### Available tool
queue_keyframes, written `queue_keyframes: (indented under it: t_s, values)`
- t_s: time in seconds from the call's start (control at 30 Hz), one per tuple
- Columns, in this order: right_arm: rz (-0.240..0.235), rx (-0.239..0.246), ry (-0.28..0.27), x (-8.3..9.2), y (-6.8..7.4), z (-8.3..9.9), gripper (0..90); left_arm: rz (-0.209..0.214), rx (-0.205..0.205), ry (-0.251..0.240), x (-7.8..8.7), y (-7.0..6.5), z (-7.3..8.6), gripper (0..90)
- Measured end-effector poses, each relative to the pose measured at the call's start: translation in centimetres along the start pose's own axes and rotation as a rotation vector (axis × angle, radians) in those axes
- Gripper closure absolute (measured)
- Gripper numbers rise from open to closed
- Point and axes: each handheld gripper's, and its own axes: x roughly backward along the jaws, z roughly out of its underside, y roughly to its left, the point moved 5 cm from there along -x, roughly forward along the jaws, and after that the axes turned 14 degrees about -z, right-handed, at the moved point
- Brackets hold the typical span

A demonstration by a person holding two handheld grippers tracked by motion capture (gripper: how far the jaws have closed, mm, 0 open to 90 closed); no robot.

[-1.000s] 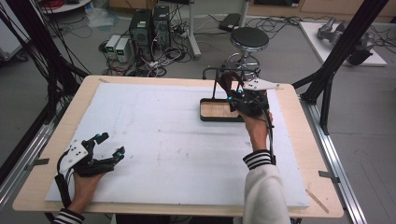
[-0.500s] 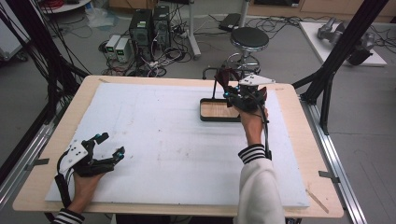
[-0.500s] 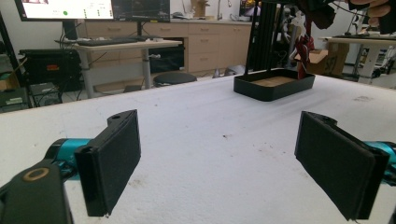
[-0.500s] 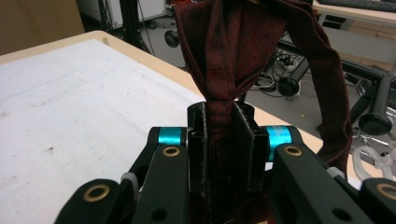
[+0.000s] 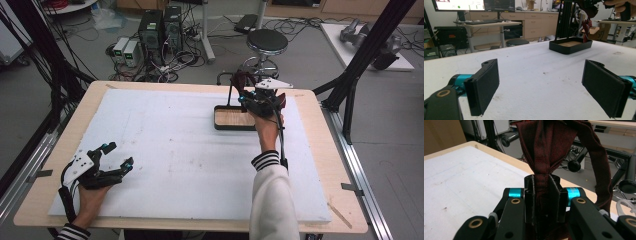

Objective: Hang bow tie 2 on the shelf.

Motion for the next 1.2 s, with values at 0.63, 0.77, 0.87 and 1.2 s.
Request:
queue_keyframes:
  t_s: [0.63, 0.77, 0.87, 1.2]
  values:
    - [0.009, -0.042, -0.008, -1.0, -1.1, 0.7, 76.5, 0.001, 0.000, 0.001, 0.0, 0.0, 0.0, 14.8]
    - [0.009, -0.054, -0.013, -1.1, -1.3, 0.8, 76.4, 0.001, 0.001, 0.001, 0.0, 0.0, 0.0, 14.8]
    - [0.006, -0.061, -0.012, -1.3, -1.4, 0.9, 76.4, 0.001, 0.002, 0.002, 0.0, 0.0, 0.0, 14.8]
    - [0.006, -0.061, 0.003, -1.7, -1.7, 1.3, 75.8, 0.001, 0.005, 0.002, 0.0, 0.0, 0.0, 14.8]
